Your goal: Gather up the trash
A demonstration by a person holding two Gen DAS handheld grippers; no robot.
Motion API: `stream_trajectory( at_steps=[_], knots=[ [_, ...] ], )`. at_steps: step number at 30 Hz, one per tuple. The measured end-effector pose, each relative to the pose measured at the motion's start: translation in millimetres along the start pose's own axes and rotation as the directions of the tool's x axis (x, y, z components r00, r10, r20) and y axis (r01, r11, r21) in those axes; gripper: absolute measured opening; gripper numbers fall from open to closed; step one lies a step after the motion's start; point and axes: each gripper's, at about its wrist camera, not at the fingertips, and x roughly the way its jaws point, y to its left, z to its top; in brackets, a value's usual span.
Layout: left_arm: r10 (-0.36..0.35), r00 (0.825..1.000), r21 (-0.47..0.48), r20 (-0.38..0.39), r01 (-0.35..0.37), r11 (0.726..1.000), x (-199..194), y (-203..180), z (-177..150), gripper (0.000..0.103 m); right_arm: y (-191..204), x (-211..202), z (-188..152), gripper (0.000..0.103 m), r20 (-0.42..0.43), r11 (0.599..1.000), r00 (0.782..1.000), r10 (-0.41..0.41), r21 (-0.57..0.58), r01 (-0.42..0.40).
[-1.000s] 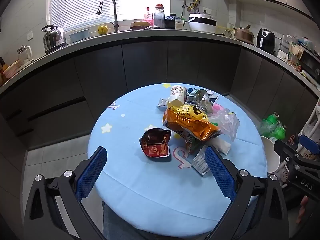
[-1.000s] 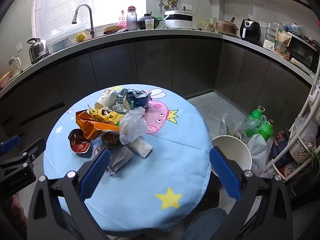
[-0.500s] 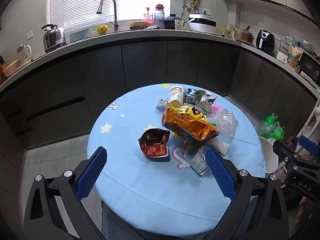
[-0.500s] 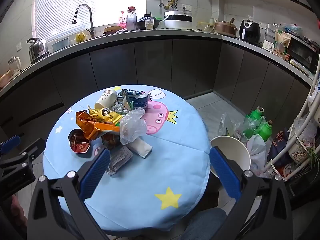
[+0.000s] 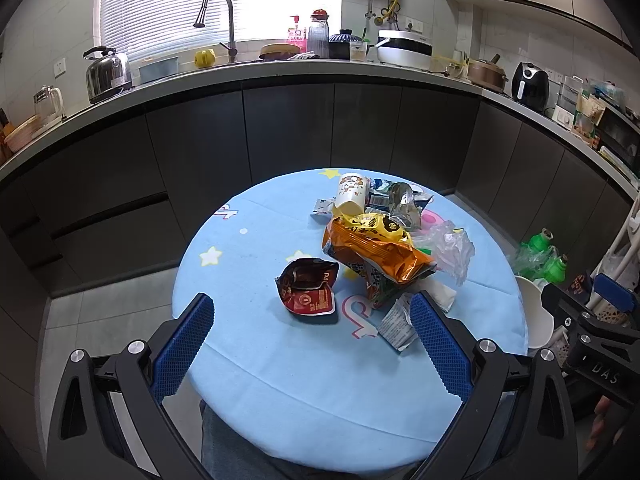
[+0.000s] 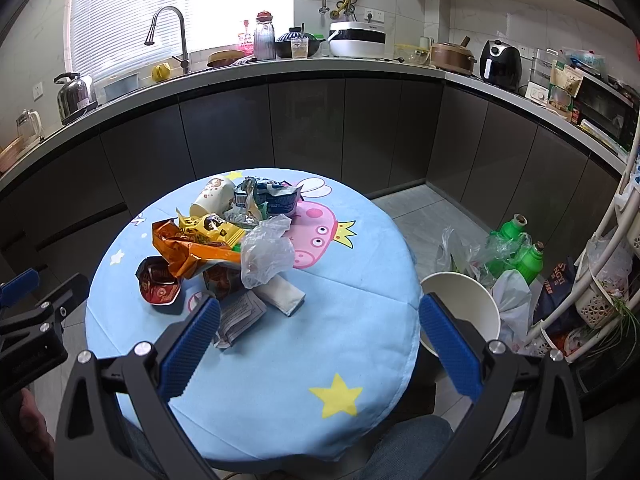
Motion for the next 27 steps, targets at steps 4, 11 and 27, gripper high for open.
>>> stream_trajectory(
  at_steps=[4, 11, 27],
  knots=[
    [-0.006, 1.000, -0.004, 0.003, 0.006, 1.000, -1.0, 4.5, -0.4, 0.094, 0.8, 0.0, 0.0, 0.100, -0.001, 1.000, 1.000, -0.001, -0.001, 0.001],
    [-0.012, 1.000, -0.012, 0.001, 0.012, 1.000, 0.1, 6.2, -0.7, 0.094, 1.8, 0.1, 0.2, 0.100, -0.001, 1.000, 1.000, -0.003, -0.002, 0.003],
    [-0.016, 1.000, -0.015, -0.002, 0.016, 1.000, 2.9, 6.6, -2.4, 0.094, 2.2, 0.3, 0.7, 0.100, -0.002, 1.000, 1.000, -0.004, -0.005, 0.004]
  ],
)
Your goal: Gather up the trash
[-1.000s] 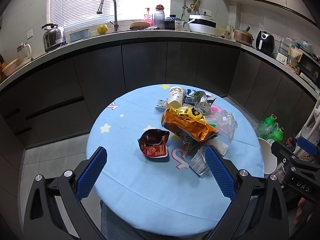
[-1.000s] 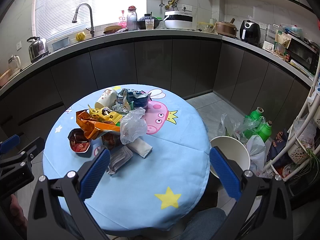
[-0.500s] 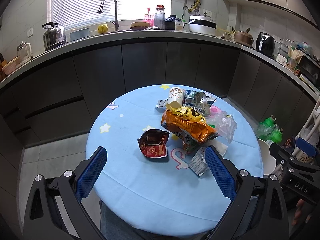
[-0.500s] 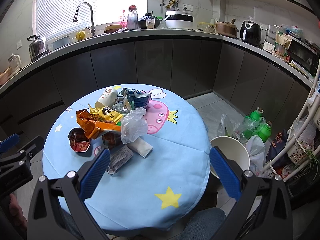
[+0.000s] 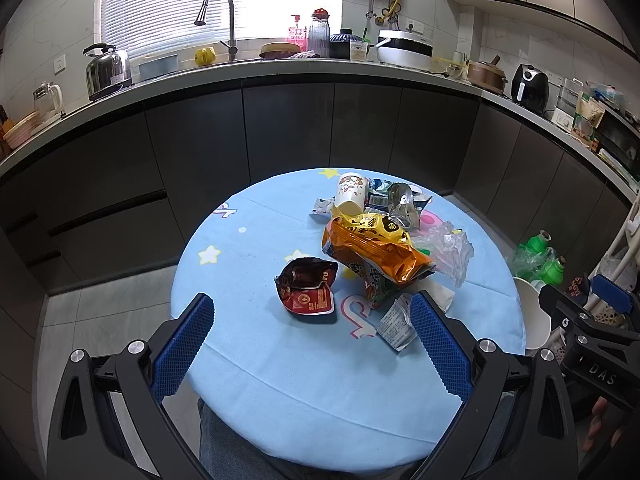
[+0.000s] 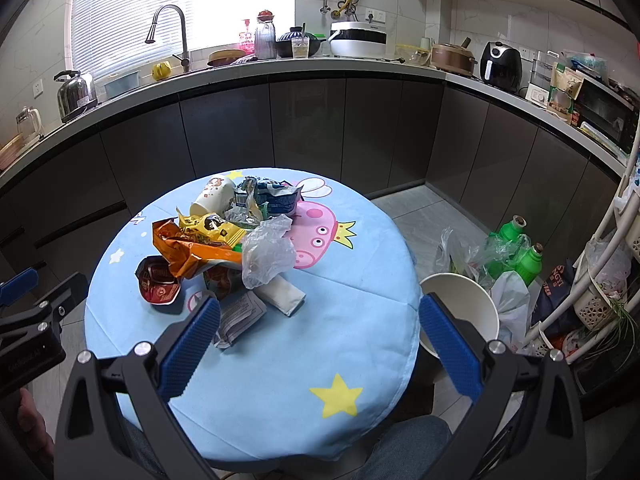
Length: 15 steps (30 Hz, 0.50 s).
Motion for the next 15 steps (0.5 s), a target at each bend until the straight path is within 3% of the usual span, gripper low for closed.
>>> stream_trajectory(
  at_steps=[15],
  knots=[
    [-0.005, 1.000, -0.003, 0.002, 0.005, 1.000, 1.1, -0.1, -1.6, 0.094, 0.1, -0.4, 0.2, 0.100, 0.000, 1.000, 1.000, -0.001, -0.002, 0.001]
  ],
)
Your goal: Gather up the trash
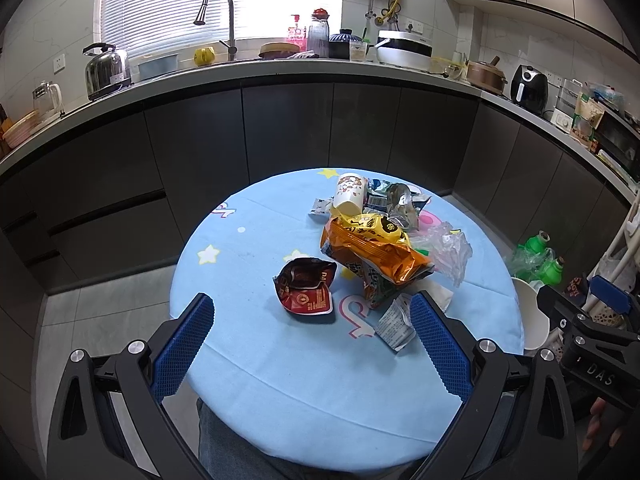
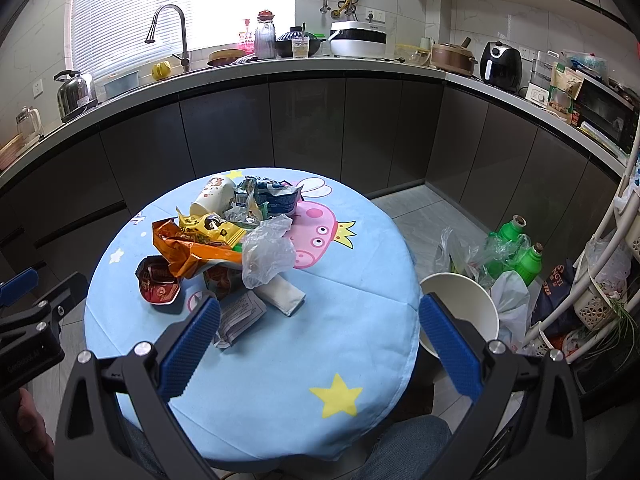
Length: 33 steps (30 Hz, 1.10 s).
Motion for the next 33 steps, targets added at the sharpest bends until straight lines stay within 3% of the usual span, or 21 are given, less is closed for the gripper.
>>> stream_trajectory(
  at_steps=[26, 33],
  knots=[
    [-0.010, 0.999, -0.012, -0.030, 0.010, 1.000, 12, 3, 3, 0.094, 1, 17, 3, 0.100, -0.036, 1.000, 0.999, 0.008, -0.003, -0.009],
    [-0.049, 0.998, -0.035, -0.034, 0.047, 0.998, 25, 13, 9, 0.094, -12, 35, 1, 0.100, -0.024, 0.984, 0.985, 0.173, 0.037, -0.173]
  ],
)
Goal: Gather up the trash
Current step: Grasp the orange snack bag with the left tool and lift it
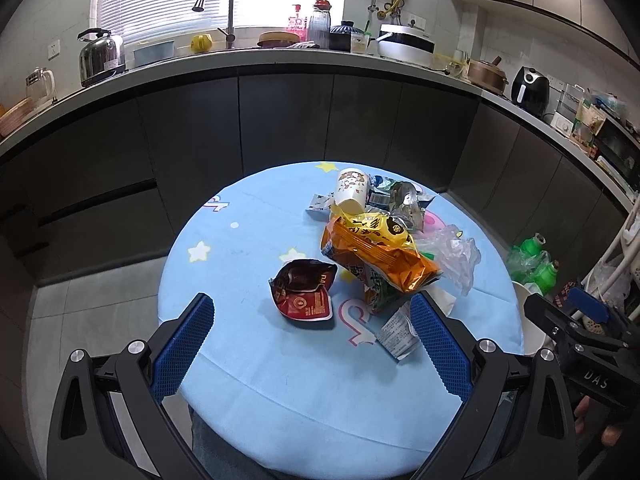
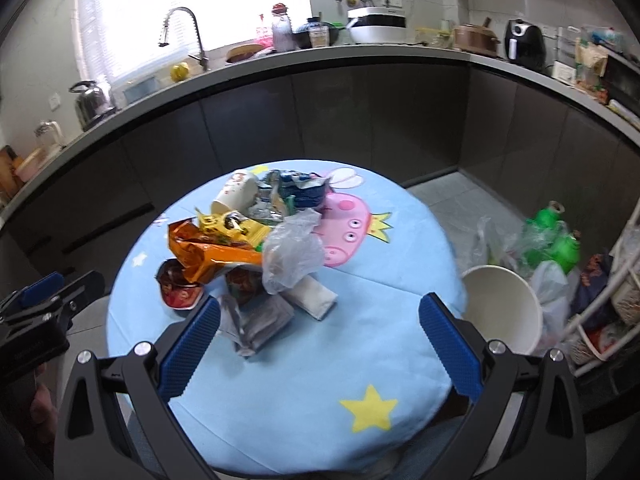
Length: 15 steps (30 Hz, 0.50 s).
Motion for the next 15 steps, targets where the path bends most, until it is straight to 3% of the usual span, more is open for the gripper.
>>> stream_trajectory(
  at_steps=[6, 10, 13, 15],
  knots=[
    [-0.116, 0.991, -0.027, -0.062, 0.115, 0.993, 22, 10, 7, 0.094, 0, 42, 12, 0.099, -0.058, 0.997, 0.997, 0.054, 0.051, -0.051],
    [-0.150, 0.984, -0.027, -0.093, 0.148, 0.989, 36, 10, 11, 0.094, 7, 73, 25, 0.098, -0.072, 0.997, 0.994, 0.078, 0.035, -0.076],
    [-0.204, 0.972, -0.036, -0.114, 0.201, 0.979, 46, 6, 17, 0.093, 10, 91, 31, 0.087, -0.082, 0.996, 0.992, 0.091, 0.017, -0.090],
    [-0.252, 0.958, -0.058, -0.138, 0.246, 0.967, 58, 3, 23, 0.091, 11, 103, 32, 0.070, -0.097, 0.998, 0.993, 0.066, 0.002, -0.067]
  ],
)
